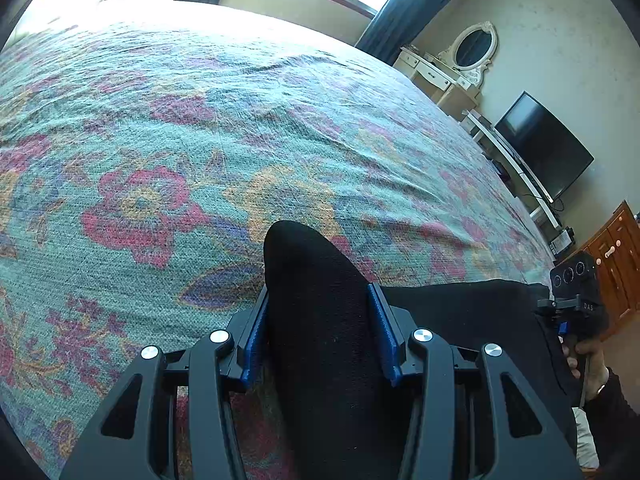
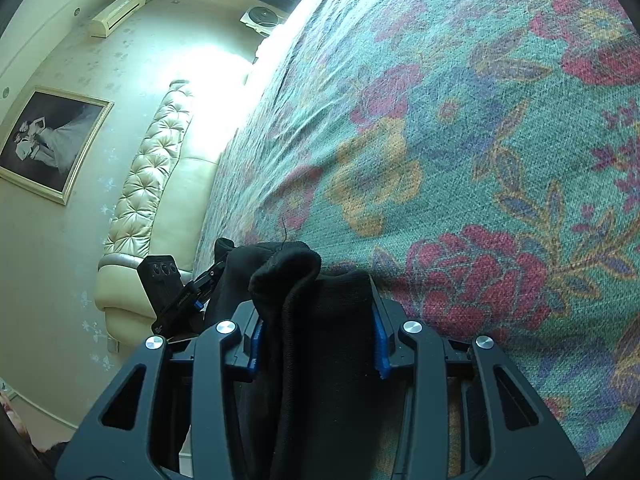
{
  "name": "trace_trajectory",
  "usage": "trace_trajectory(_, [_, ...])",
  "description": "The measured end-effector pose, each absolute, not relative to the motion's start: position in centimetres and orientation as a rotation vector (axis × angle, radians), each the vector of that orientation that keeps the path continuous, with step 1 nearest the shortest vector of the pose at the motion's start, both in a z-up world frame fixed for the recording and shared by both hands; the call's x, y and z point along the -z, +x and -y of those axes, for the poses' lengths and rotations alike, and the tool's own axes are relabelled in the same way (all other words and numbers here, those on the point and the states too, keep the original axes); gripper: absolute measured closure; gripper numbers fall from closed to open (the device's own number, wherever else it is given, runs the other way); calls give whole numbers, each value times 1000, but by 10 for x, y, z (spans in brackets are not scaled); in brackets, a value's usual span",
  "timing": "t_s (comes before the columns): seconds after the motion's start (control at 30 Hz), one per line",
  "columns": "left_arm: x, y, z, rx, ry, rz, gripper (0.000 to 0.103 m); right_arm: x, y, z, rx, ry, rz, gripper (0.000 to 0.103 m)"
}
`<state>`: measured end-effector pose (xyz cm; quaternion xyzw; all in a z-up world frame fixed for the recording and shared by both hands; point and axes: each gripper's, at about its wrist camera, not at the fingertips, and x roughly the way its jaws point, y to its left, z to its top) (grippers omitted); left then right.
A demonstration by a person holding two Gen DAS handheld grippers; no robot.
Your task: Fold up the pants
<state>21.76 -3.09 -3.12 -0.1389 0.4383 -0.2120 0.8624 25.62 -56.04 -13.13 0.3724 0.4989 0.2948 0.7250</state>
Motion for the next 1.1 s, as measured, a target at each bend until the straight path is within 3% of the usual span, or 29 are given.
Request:
trace_trajectory(0.37, [19,213,26,425,-294,-891,63,115,257,555,-668,802,-1071,67])
trace_trajectory(0.87, [14,220,6,406,-335,-929,63,111,269,548,-694,804,-1056,68])
trace_trajectory(1.1, [28,222,-22,520,-570,-987,62,118,268,554,-694,823,-1062,66])
